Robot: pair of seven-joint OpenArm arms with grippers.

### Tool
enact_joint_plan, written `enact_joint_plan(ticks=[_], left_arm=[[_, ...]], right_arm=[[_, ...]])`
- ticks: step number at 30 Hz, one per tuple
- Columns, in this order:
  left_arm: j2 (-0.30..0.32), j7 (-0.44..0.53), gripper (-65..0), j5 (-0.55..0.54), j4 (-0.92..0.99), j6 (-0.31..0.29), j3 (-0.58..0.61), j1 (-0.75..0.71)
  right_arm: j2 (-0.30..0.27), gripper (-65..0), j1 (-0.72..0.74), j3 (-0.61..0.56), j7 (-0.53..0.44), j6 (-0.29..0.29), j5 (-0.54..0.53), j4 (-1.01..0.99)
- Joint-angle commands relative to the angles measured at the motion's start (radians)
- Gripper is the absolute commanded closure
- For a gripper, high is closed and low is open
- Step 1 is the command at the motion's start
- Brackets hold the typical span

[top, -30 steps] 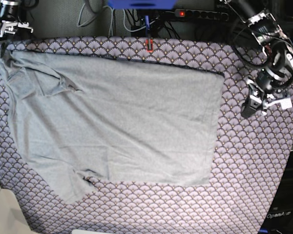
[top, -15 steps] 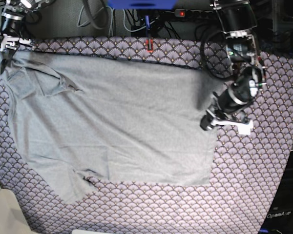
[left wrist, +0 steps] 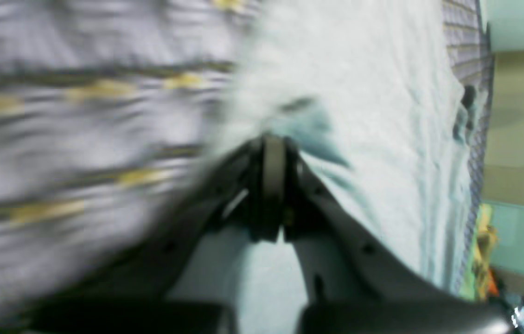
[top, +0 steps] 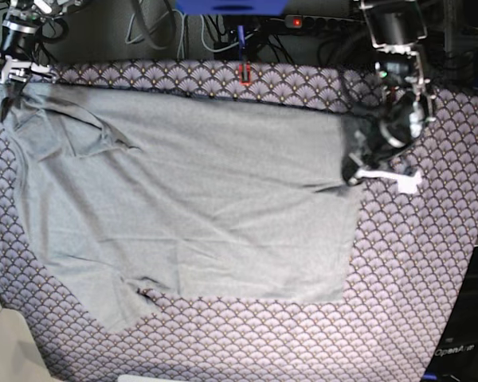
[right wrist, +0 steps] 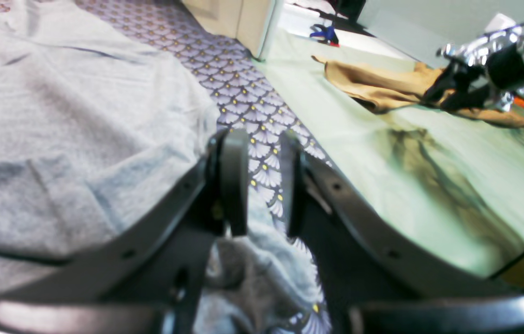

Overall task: Fold the T-shirt properly
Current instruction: 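Move the right gripper to the shirt edge near the sleeve and grasp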

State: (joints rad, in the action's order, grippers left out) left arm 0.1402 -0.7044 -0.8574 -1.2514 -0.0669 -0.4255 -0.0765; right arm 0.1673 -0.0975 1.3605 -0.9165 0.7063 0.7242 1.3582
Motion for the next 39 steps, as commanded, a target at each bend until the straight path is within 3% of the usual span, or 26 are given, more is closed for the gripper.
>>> enact_joint_plan(ticks=[1, 5, 12, 19, 25, 31, 36, 39], left_arm=[[0.025, -0.011, 0.0, 0.097, 0.008, 0.077, -0.016, -0.021], [0.057, -0.011, 0.0, 0.096, 0.008, 0.075, -0.036, -0.041], [0.046, -0.011, 0.0, 0.091, 0.003, 0.075, -0.032, -0.033], [0.054, -0.013, 0.0, -0.032, -0.098, 0.082, -0.032, -0.070], [0.057, -0.016, 0.0, -0.072, -0.239, 0.086, -0.034, -0.095], [0.062, -0.145, 0.0, -0.070, -0.296, 0.080, -0.036, -0.010], [0.086, -0.222, 0.0, -0.073, -0.365, 0.078, -0.034, 0.060], [0.089, -0.265, 0.0, -0.073, -0.383, 0.078, -0.034, 0.091]], right_arm=[[-0.010, -14.1, 0.002, 0.003, -0.029, -0.008, -0.030, 0.020], [-0.010, -14.1, 0.026, 0.006, -0.029, -0.008, -0.030, 0.019], [-0.010, -14.3, 0.092, 0.027, -0.028, -0.008, -0.030, 0.020], [-0.010, -14.4, 0.181, 0.026, -0.026, -0.008, -0.027, 0.010], [-0.010, -22.3, 0.224, -0.026, 0.058, -0.008, -0.025, -0.006], [-0.010, -26.9, 0.244, -0.068, 0.327, -0.008, -0.024, 0.020], [-0.010, -26.7, 0.273, -0.135, 0.712, -0.008, -0.038, 0.114], [-0.010, -26.7, 0.269, -0.212, 0.969, -0.008, -0.131, 0.201]])
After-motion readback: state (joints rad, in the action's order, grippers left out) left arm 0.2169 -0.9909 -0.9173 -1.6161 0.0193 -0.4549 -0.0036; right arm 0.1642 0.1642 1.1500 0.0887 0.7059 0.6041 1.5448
